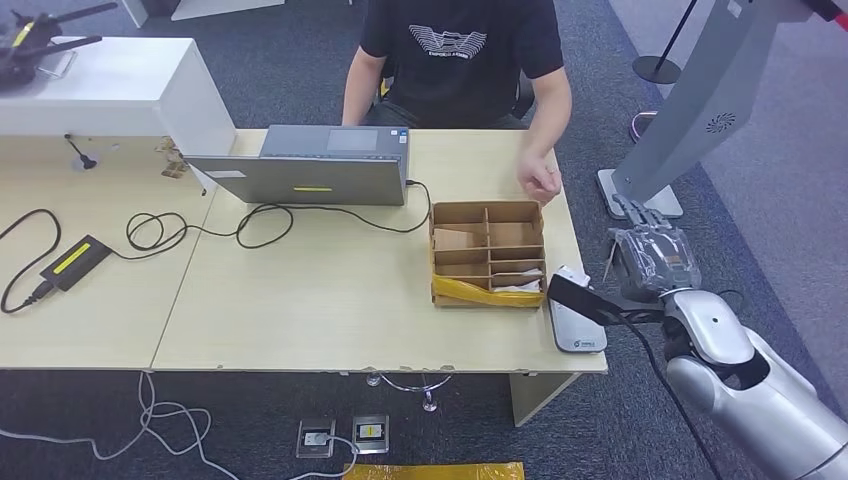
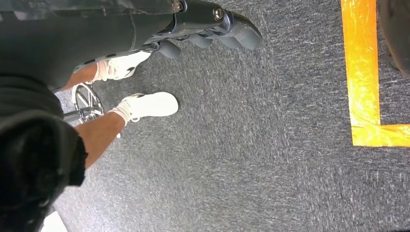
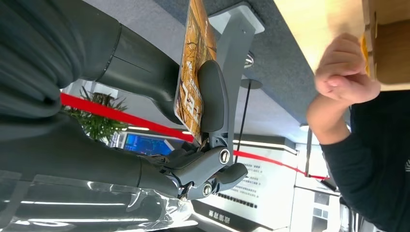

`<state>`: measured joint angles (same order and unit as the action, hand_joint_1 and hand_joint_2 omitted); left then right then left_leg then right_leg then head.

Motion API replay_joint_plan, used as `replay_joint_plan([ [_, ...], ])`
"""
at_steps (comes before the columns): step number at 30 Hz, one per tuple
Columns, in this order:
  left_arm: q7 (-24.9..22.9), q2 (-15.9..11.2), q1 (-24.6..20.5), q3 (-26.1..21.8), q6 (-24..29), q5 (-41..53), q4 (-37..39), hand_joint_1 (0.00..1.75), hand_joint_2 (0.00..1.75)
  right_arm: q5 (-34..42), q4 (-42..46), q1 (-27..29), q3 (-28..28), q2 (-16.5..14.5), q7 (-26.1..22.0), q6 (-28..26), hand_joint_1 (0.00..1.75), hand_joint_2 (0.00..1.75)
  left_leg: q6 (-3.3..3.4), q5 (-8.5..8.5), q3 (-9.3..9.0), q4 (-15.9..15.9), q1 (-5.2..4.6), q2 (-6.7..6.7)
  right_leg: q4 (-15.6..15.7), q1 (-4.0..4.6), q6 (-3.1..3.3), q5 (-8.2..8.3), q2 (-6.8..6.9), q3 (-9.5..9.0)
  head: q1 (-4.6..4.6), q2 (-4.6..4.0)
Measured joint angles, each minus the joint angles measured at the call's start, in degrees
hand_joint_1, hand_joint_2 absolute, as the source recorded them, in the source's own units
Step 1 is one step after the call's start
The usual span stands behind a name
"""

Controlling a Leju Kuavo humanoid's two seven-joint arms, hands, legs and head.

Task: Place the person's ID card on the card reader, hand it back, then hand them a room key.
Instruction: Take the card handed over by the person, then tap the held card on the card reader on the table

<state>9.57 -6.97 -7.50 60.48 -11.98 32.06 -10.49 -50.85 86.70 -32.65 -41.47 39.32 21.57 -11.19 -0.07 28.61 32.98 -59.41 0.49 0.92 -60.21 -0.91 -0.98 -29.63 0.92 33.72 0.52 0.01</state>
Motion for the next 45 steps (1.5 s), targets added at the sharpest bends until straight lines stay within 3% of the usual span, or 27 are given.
replay_joint_plan([
  [13, 0.0, 0.0, -0.6, 0.0, -0.1, 0.5, 0.0, 0.0, 0.0, 2.4, -4.3, 2.9, -0.2, -1.4, -3.2, -3.3, 1.75, 1.75, 0.0, 0.0, 0.0, 0.0, 0.0, -0.01, 0.0, 0.0, 0.0, 0.0, -0.02, 0.0, 0.0, 0.0],
  [24, 0.0, 0.0, -0.9, 0.0, 0.0, 0.4, 0.0, 0.0, 0.0, 5.4, -11.5, 2.3, -2.6, -5.9, -7.8, -5.0, 1.75, 1.75, 0.0, 0.0, 0.02, 0.0, 0.01, -0.01, 0.0, 0.01, 0.0, 0.0, -0.02, -0.01, 0.0, 0.01],
  [32, 0.0, 0.0, -1.0, 0.0, -0.1, 1.0, 0.0, 0.0, 0.0, 7.6, -14.7, 1.7, -6.1, -7.5, -6.6, -5.5, 1.75, 1.75, 0.0, 0.0, 0.0, 0.0, 0.0, -0.01, 0.0, 0.0, 0.0, 0.0, -0.02, 0.0, 0.01, 0.0],
  [45, 0.0, 0.0, -1.2, 0.0, -0.7, 0.9, 0.0, 0.0, 0.0, 10.0, -15.9, 1.0, -8.4, -7.5, -4.4, -7.0, 1.75, 1.75, -0.01, -0.01, -0.09, 0.0, 0.01, -0.05, 0.0, 0.0, 0.0, 0.01, -0.05, -0.05, 0.01, 0.01],
])
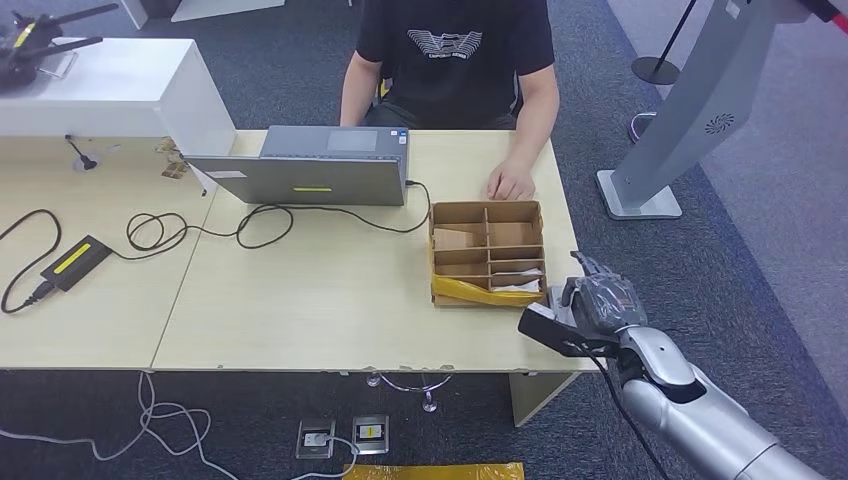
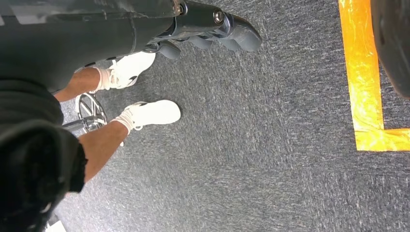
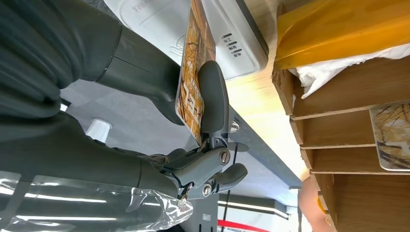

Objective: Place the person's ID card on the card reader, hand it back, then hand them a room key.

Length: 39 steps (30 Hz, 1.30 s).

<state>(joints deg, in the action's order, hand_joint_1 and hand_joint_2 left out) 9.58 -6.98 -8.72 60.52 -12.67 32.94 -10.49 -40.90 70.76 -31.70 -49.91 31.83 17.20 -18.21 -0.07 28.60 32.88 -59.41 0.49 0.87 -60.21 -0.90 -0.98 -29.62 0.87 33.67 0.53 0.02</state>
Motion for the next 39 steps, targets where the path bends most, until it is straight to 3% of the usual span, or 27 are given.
replay_joint_plan([
  [18, 0.0, -0.1, 0.0, 0.0, -0.7, -2.9, 0.0, 0.0, 0.0, 2.7, -0.1, -0.7, -1.0, 0.6, 0.2, -1.0, 1.75, 1.75, 0.0, 0.0, 0.0, 0.0, 0.0, 0.0, 0.0, 0.0, 0.0, 0.01, 0.01, -0.01, 0.0, 0.01],
  [23, 0.0, -0.1, 0.0, 0.0, -0.7, -2.8, 0.0, 0.0, 0.0, 6.7, 0.3, -0.8, -0.9, 0.7, -0.6, -2.6, 1.75, 1.75, 0.0, -0.01, 0.0, 0.0, 0.0, 0.0, 0.0, 0.0, -0.01, 0.02, 0.0, -0.01, 0.0, 0.0],
  [31, -0.1, -0.1, -0.6, 0.0, -2.2, -2.1, 0.0, 0.0, 0.0, 11.8, 7.4, -3.4, 2.5, 2.5, -0.3, -3.1, 1.75, 1.75, 0.0, -0.01, -0.01, 0.0, 0.0, 0.0, 0.0, 0.0, -0.01, 0.02, 0.0, 0.0, 0.0, 0.01],
  [39, -0.7, 0.0, -1.6, 0.0, -3.4, -1.2, 0.0, 0.0, 0.0, 14.0, 15.5, -5.9, 7.6, 3.4, 0.1, -0.2, 1.75, 1.75, -0.01, -0.01, -0.02, 0.0, 0.0, 0.0, 0.0, 0.0, -0.01, 0.02, 0.0, -0.01, 0.01, 0.0],
])
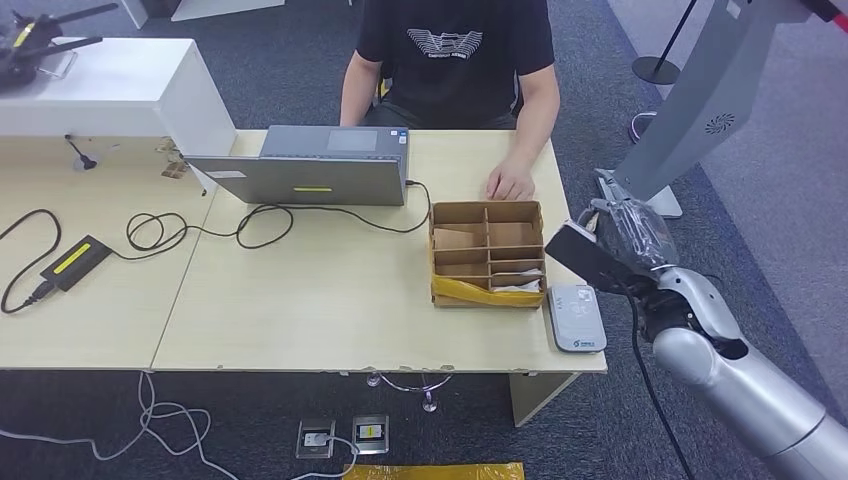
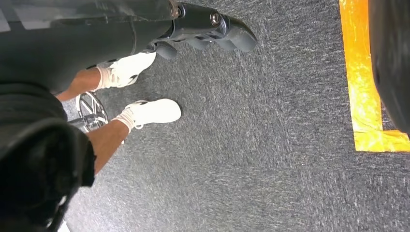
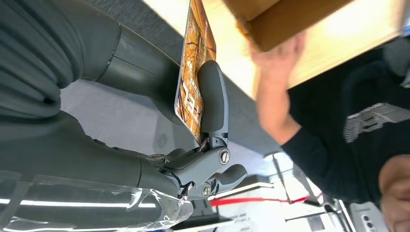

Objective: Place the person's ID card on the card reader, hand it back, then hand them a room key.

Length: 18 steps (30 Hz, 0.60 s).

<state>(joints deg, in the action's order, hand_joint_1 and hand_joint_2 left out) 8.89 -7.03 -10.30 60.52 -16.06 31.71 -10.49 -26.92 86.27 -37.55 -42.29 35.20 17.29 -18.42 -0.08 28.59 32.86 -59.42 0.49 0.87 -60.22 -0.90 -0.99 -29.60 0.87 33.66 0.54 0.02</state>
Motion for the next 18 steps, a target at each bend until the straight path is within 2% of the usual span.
replay_joint_plan([
  [4, -0.3, 0.1, -0.4, 0.0, -0.3, 0.2, 0.0, 0.0, 0.0, 3.6, 2.5, 0.0, 2.4, 0.0, -1.4, 1.3, 1.75, 1.75, 0.0, 0.0, 0.0, 0.0, 0.0, 0.0, 0.0, 0.0, 0.0, 0.0, 0.0, 0.0, 0.01, -0.01],
  [12, -0.5, 0.2, -0.5, 0.0, -0.3, 0.2, 0.0, 0.0, 0.0, 3.7, 3.3, 0.0, 3.4, 0.1, -1.7, 1.6, 1.75, 1.75, 0.0, 0.0, 0.0, 0.0, 0.0, 0.0, 0.0, 0.0, 0.0, 0.0, 0.0, 0.0, 0.01, 0.01],
  [18, -0.5, 0.4, -1.3, 0.0, -1.0, 0.9, 0.0, 0.0, 0.0, -0.7, 5.2, -1.6, 4.4, -1.4, -1.3, 4.8, 1.75, 1.75, 0.0, 0.0, 0.04, 0.0, 0.01, 0.01, 0.0, 0.01, 0.0, 0.0, 0.01, -0.01, -0.01, 0.0],
])
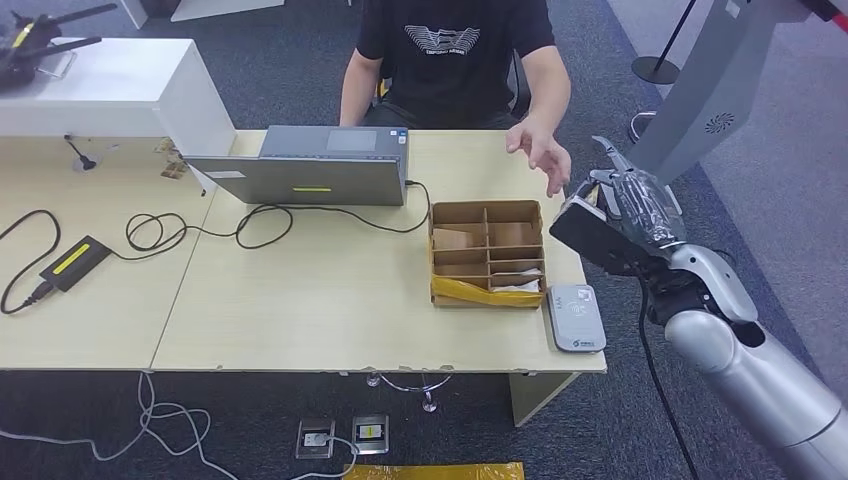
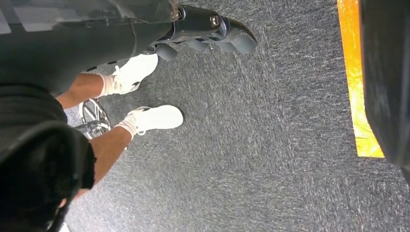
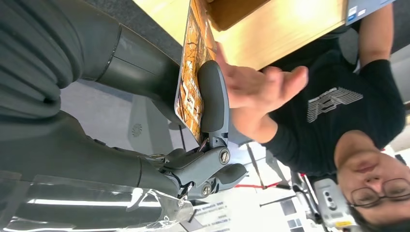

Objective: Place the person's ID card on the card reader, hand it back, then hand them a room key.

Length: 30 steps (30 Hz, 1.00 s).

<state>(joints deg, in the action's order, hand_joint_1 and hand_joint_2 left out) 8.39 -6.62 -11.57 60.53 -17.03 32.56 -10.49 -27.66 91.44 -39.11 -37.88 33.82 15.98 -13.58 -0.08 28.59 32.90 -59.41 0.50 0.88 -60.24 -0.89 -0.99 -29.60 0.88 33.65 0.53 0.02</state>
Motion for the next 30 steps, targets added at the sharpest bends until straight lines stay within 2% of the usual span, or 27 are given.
replay_joint_plan([
  [6, 0.0, 0.3, -0.5, 0.3, -0.1, 0.7, 0.0, 0.0, 0.0, -2.5, -2.3, -1.9, -2.0, -3.5, -0.4, 0.5, 1.75, 1.75, 0.0, 0.0, 0.02, 0.0, 0.01, 0.03, 0.0, 0.01, 0.0, 0.0, 0.02, 0.02, -0.01, 0.0],
  [16, 0.0, 0.7, -1.3, 0.6, -1.0, 1.5, 0.0, 0.0, 0.0, -3.9, -6.0, -3.1, -4.1, -6.8, -1.4, 0.7, 1.75, 1.75, 0.0, -0.01, 0.06, 0.0, 0.0, 0.06, 0.0, 0.0, 0.0, 0.0, 0.04, 0.03, 0.01, -0.01],
  [20, 0.0, 0.8, -1.5, 0.6, -1.2, 1.5, 0.0, 0.0, 0.0, -4.1, -7.9, -3.4, -4.7, -8.0, -2.2, 0.4, 0.03, 1.75, 0.0, -0.01, 0.04, 0.0, 0.01, 0.04, 0.0, 0.0, 0.0, 0.0, 0.02, 0.03, 0.01, 0.0],
  [30, 0.0, 0.9, -1.6, 0.6, -1.0, 1.8, 0.0, 0.0, 0.0, -5.2, -12.4, -3.7, -4.9, -9.9, -3.1, -1.6, 0.0, 1.75, 0.0, -0.01, 0.04, 0.0, 0.0, 0.04, 0.0, 0.0, 0.0, 0.0, 0.02, 0.03, 0.01, -0.01],
])
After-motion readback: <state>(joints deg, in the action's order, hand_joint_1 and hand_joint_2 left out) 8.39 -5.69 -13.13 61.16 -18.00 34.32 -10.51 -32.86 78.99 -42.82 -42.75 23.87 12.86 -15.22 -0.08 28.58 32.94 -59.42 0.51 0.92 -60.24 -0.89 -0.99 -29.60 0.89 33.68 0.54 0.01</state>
